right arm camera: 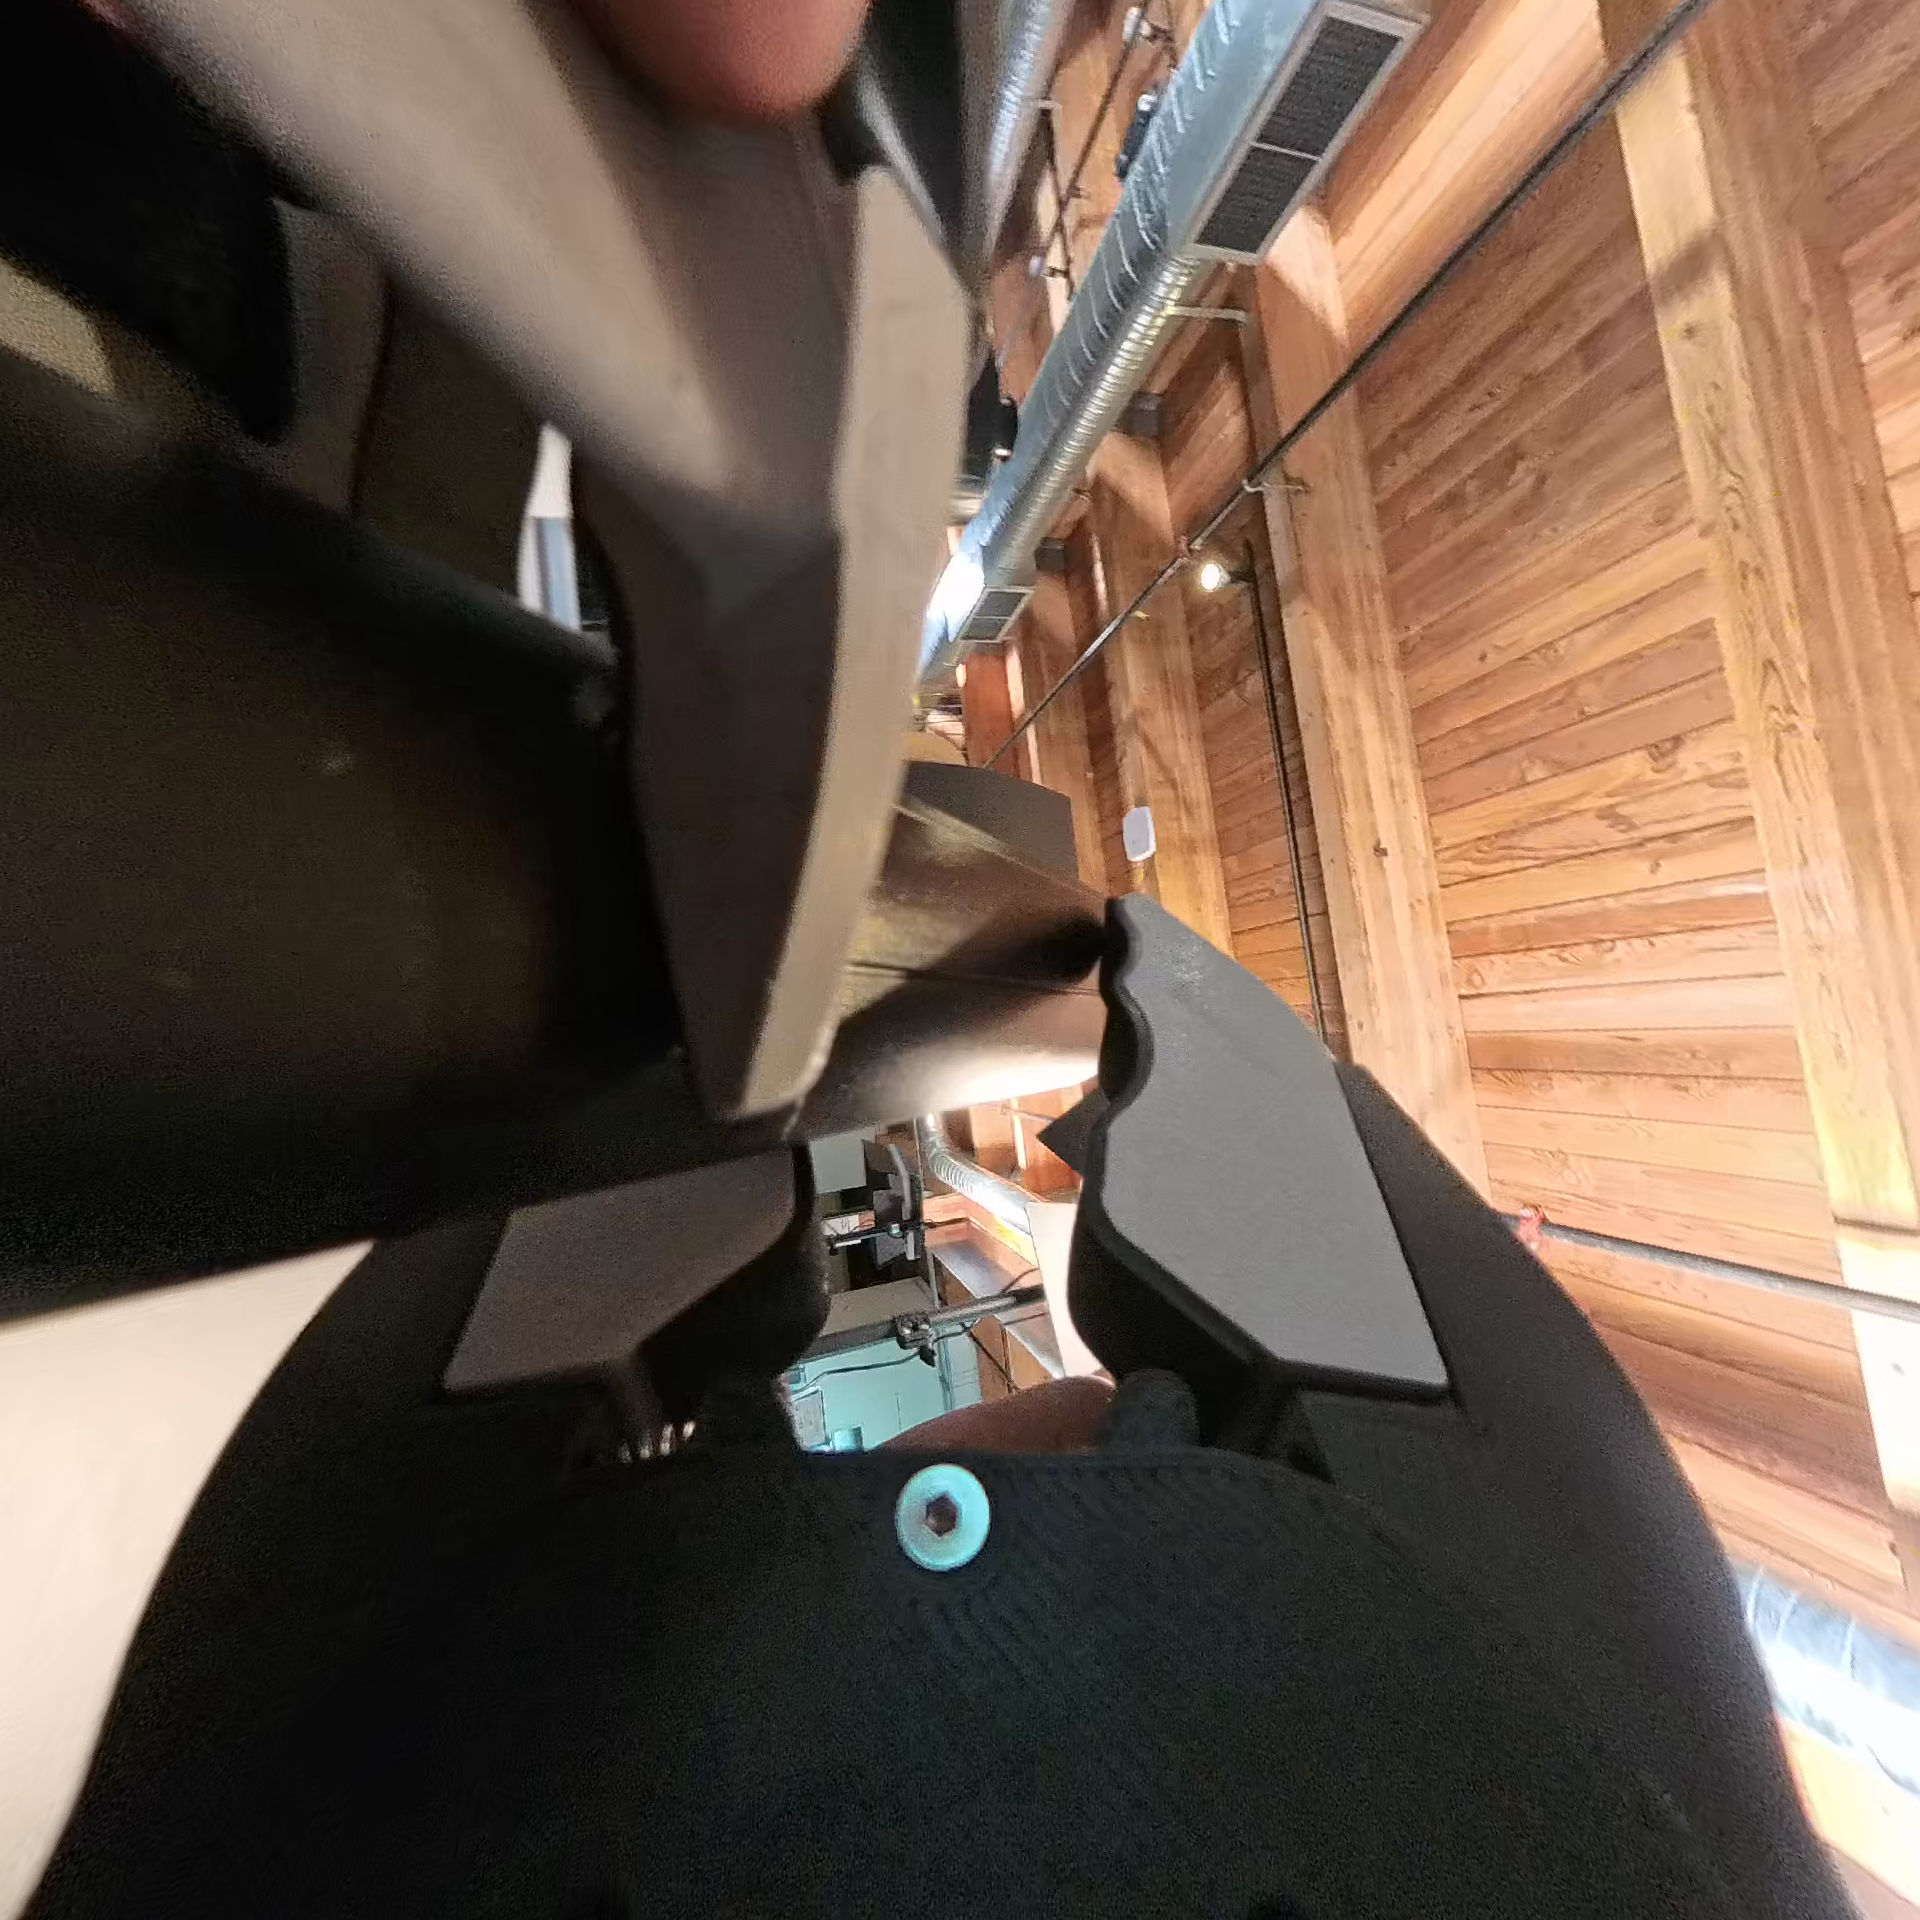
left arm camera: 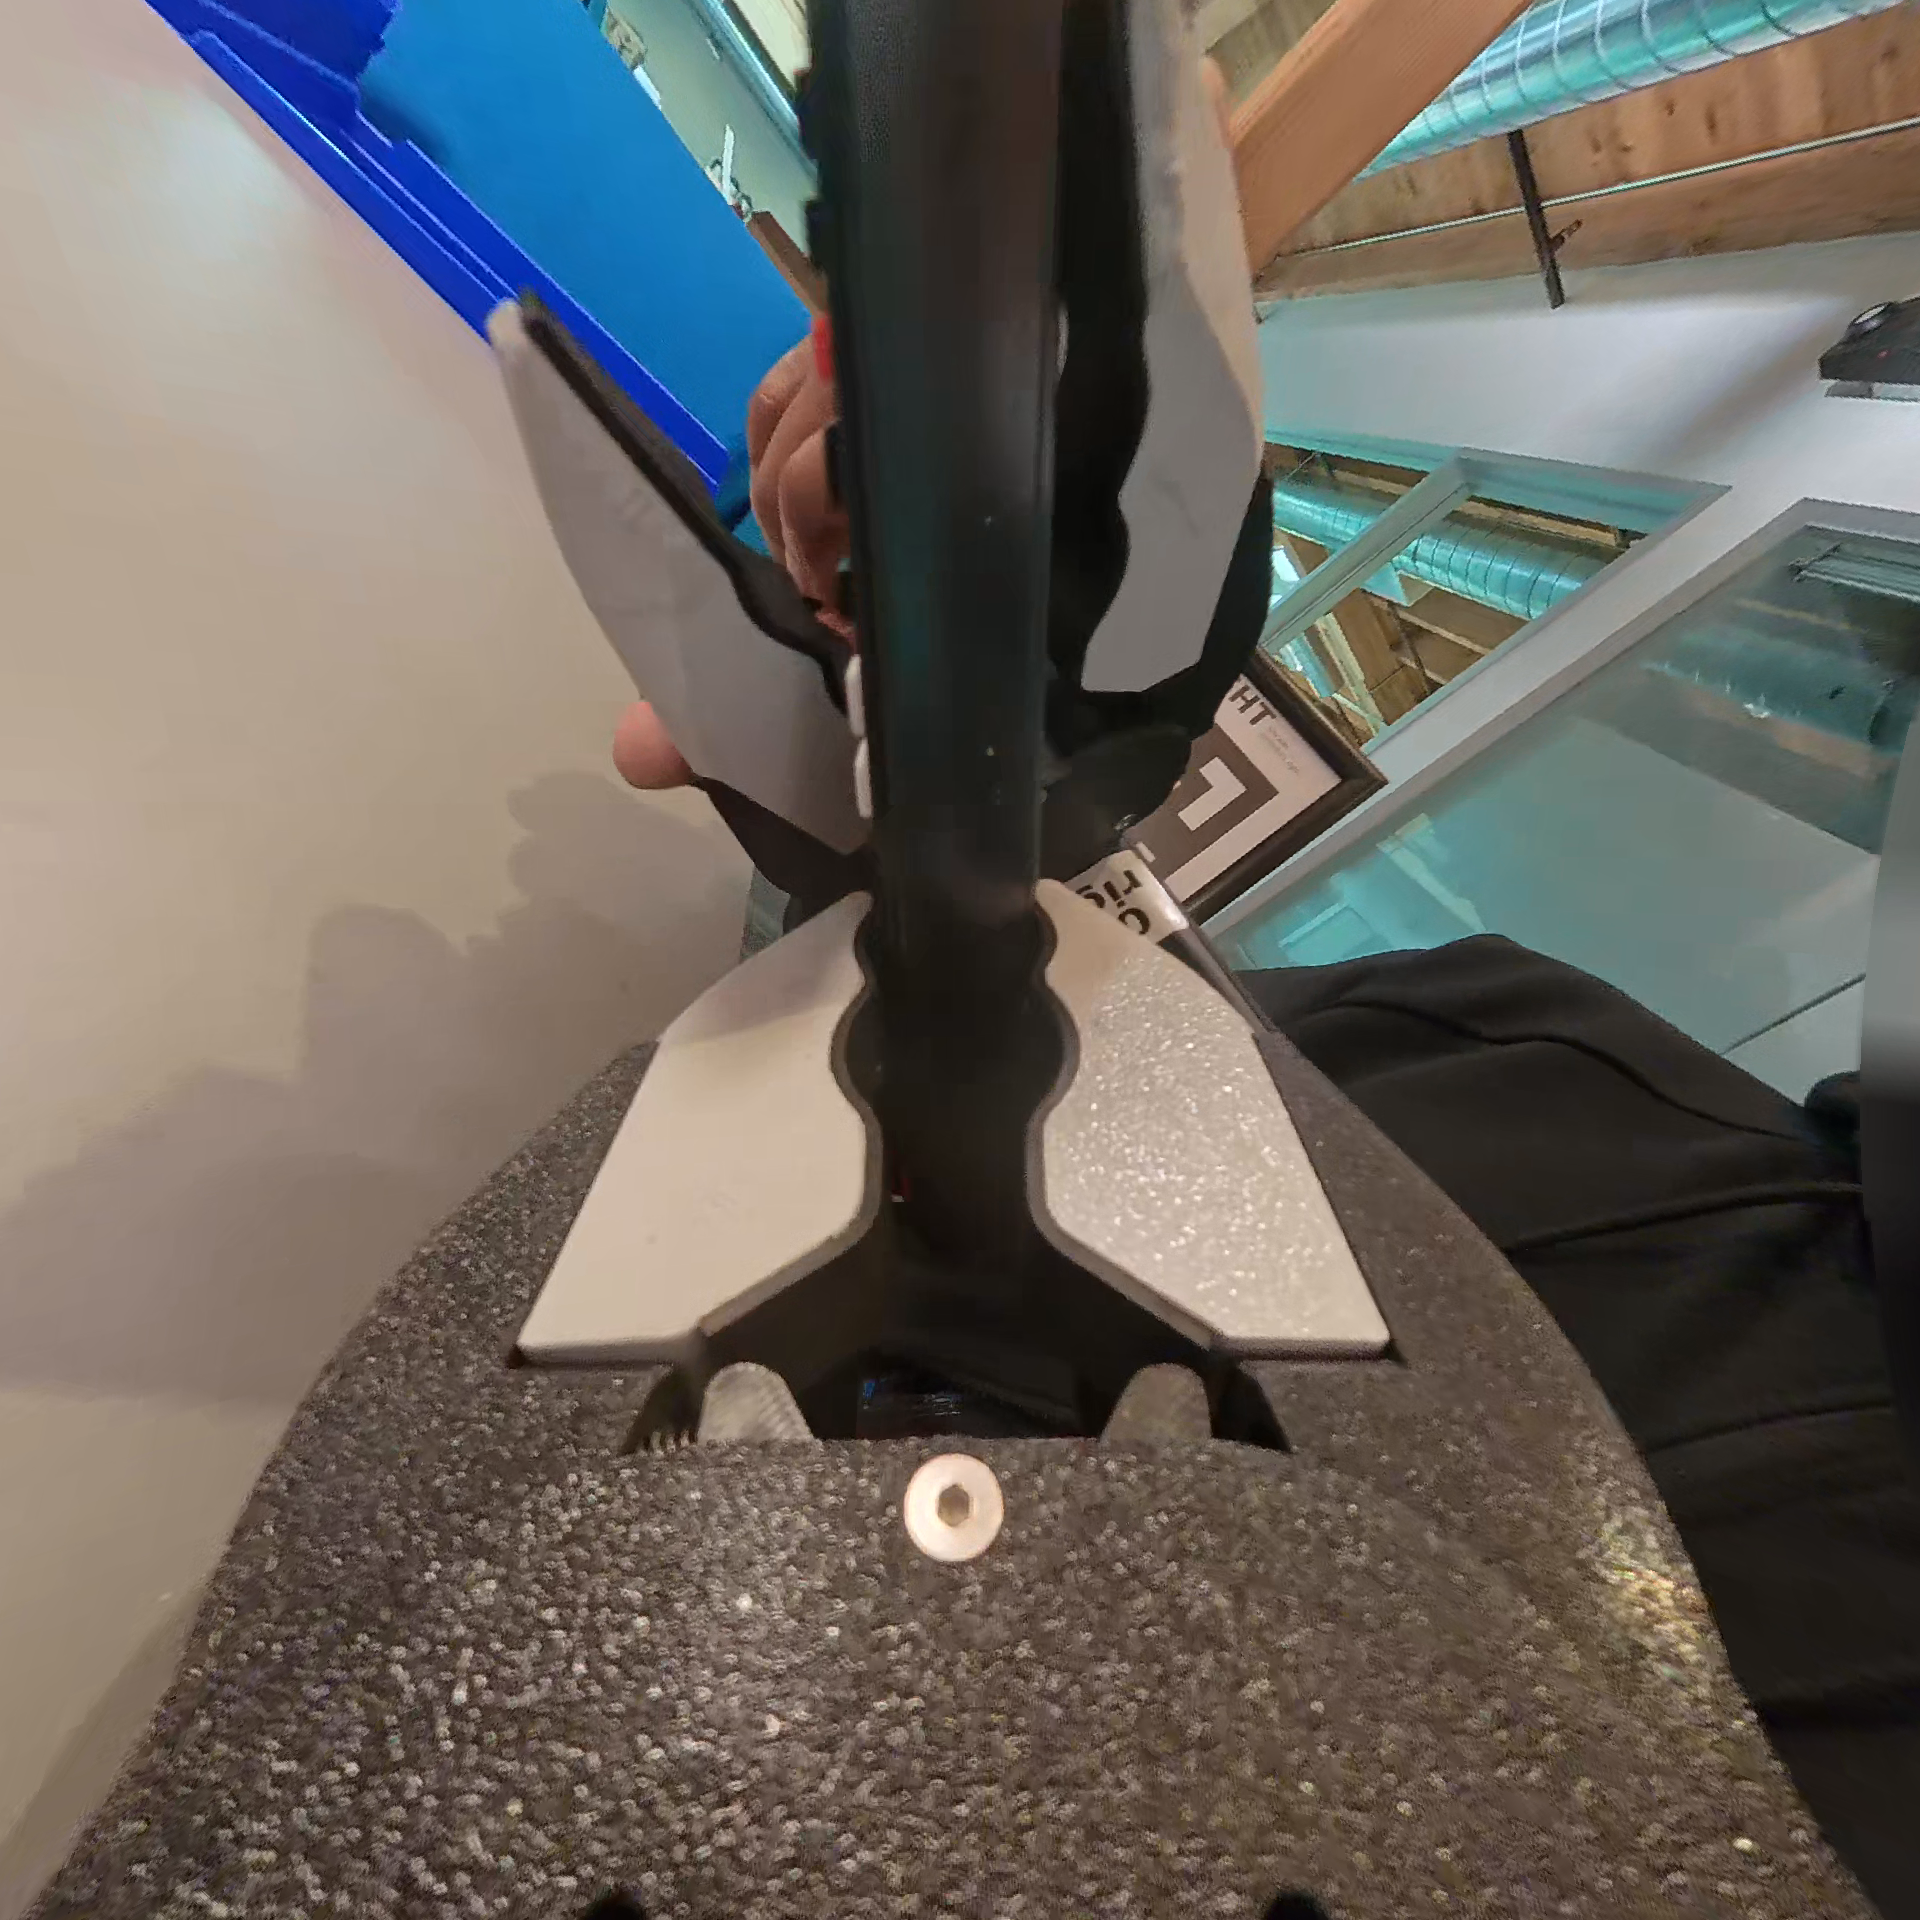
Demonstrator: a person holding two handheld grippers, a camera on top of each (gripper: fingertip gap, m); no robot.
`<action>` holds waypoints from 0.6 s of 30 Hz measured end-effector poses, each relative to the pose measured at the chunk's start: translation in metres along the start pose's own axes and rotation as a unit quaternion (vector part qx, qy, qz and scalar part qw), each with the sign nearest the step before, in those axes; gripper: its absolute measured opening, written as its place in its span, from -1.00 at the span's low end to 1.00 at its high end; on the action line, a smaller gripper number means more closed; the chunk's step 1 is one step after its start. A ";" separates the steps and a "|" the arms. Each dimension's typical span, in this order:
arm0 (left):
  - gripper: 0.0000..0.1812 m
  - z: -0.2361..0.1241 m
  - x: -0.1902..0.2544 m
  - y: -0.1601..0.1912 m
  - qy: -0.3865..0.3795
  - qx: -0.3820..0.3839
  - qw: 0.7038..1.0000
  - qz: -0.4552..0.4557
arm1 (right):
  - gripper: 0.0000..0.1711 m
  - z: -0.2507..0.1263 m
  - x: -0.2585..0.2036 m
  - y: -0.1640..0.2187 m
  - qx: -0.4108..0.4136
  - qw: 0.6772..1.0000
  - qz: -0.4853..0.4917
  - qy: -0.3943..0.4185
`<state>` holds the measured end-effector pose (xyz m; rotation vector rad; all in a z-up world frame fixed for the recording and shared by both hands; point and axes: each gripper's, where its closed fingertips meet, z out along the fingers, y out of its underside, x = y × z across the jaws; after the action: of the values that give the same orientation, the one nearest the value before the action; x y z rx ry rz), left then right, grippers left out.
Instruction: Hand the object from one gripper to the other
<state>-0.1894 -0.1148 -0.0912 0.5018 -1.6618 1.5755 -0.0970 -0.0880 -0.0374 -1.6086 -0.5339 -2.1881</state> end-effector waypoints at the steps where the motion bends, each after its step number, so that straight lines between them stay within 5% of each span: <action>1: -0.74 0.001 0.001 0.000 0.006 0.000 1.000 -0.005 | -0.39 0.000 -0.004 0.001 -0.004 1.000 -0.002 -0.015; 6: -0.62 -0.001 0.006 -0.010 0.012 0.022 1.000 -0.018 | -0.68 0.002 -0.028 0.014 -0.043 0.990 0.061 -0.117; 11: -0.17 -0.008 0.013 -0.018 -0.014 0.015 0.999 0.045 | -0.69 -0.002 -0.054 0.030 -0.105 0.957 0.153 -0.225; 18: -0.16 -0.012 0.013 -0.019 -0.007 0.013 0.999 0.037 | -0.68 -0.005 -0.054 0.032 -0.138 0.947 0.157 -0.246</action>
<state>-0.1802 -0.1035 -0.0693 0.4726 -1.6892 1.6525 -0.0698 -0.1141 -0.0884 -2.2317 -0.0794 -1.6791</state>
